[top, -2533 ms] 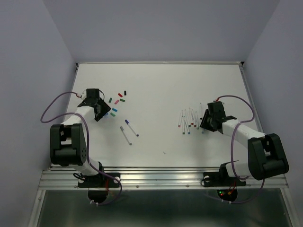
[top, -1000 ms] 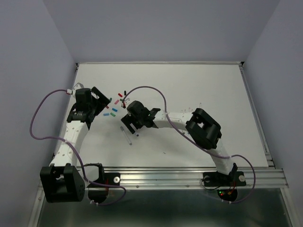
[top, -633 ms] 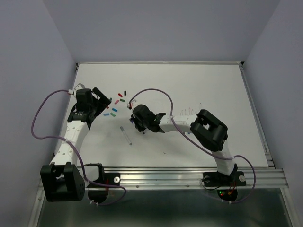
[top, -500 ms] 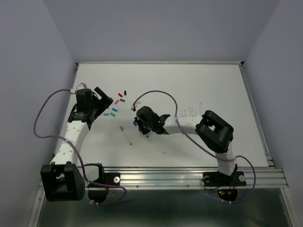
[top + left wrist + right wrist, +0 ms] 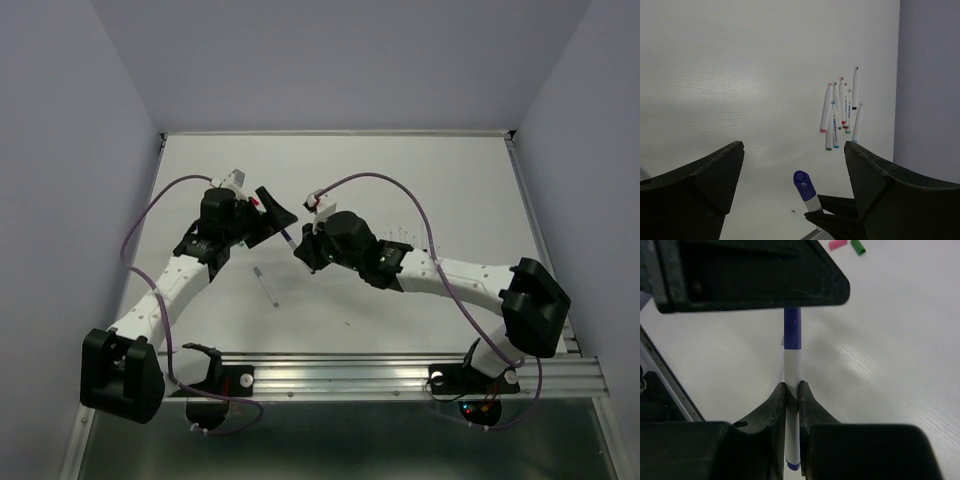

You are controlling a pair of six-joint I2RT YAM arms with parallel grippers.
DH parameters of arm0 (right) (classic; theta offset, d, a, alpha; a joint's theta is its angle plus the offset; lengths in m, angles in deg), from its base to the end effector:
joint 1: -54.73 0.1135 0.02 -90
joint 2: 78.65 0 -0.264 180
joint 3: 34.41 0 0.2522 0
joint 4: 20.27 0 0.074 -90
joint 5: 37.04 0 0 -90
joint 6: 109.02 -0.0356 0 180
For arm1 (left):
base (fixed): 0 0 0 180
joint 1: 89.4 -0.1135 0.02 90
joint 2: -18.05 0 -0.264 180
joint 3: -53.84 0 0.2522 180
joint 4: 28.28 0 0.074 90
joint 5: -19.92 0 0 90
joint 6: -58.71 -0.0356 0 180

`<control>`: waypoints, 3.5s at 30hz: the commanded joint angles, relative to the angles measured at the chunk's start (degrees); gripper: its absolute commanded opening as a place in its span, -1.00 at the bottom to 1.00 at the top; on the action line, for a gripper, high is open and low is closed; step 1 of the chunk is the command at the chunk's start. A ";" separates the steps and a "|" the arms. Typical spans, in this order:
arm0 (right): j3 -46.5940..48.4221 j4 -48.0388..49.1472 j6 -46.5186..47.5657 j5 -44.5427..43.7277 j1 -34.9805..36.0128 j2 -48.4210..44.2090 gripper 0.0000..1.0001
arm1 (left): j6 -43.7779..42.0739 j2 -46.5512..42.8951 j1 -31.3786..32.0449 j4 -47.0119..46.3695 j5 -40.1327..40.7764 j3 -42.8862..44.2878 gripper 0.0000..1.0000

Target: Open the pen caps

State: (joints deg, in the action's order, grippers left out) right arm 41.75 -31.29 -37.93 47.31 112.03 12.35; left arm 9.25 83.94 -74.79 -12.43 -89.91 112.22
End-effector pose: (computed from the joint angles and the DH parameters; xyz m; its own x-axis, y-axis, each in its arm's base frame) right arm 0.2011 0.3068 0.2651 -0.4788 -0.1488 -0.8652 -0.6706 0.6981 0.2510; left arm 0.2494 -0.0775 0.2789 -0.6417 -0.4646 -0.6102 0.1599 0.6971 -0.6989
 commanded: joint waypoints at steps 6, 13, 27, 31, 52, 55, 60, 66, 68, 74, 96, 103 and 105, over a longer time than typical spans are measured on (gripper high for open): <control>0.54 4.38 0.20 -1.21 -1.49 -3.29 -0.99 | 3.76 -0.06 4.63 -6.57 -0.29 2.58 0.37; 1.68 4.46 0.20 -2.61 -2.01 -2.76 -0.99 | 5.61 0.12 6.48 -7.27 0.15 2.49 -0.10; 2.30 4.55 0.72 -2.53 -2.54 -2.58 -0.88 | 6.49 -0.14 8.42 -8.59 2.61 2.31 -1.00; 2.91 4.73 1.95 -2.44 -2.54 -1.45 -0.34 | 7.01 -1.37 8.50 -10.26 2.52 1.61 -1.00; -23.79 9.20 -9.37 16.36 -1.31 -13.47 -0.99 | -0.98 13.37 -8.63 -4.56 11.58 22.25 -1.00; -29.50 14.21 -14.04 18.83 -1.31 -17.16 -0.99 | -2.21 15.58 -10.83 -3.76 11.84 23.93 -1.00; -27.86 6.33 -12.73 3.75 -1.83 -19.72 -0.99 | -3.18 16.82 -11.71 -2.44 8.94 21.92 -1.00; -20.21 -6.07 -11.93 -6.73 -7.28 -15.42 -0.98 | -4.94 18.57 -9.87 1.51 13.67 14.45 -1.00; -18.45 -7.83 -11.76 -8.06 -10.09 -13.31 -0.99 | -5.73 19.98 -8.46 3.18 16.40 13.21 -1.00; -14.23 -8.10 -10.61 -10.78 -13.26 -8.75 -0.99 | -6.17 26.39 -2.94 6.96 25.34 15.05 -1.00; -7.73 -8.80 -8.59 -16.75 -15.46 1.71 -0.83 | -3.97 32.29 -0.20 13.12 32.14 21.47 0.58; -2.81 -11.18 -10.35 -21.15 -16.60 7.96 -0.67 | -3.71 22.56 0.15 12.85 29.86 21.21 0.98; -1.31 -12.49 -10.79 -21.68 -17.13 9.01 -0.55 | -3.53 20.00 0.15 12.59 30.03 20.25 0.98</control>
State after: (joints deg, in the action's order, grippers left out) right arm 36.89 -41.85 -47.55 29.78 95.87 20.22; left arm 5.68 111.57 -74.90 0.69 -60.12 131.50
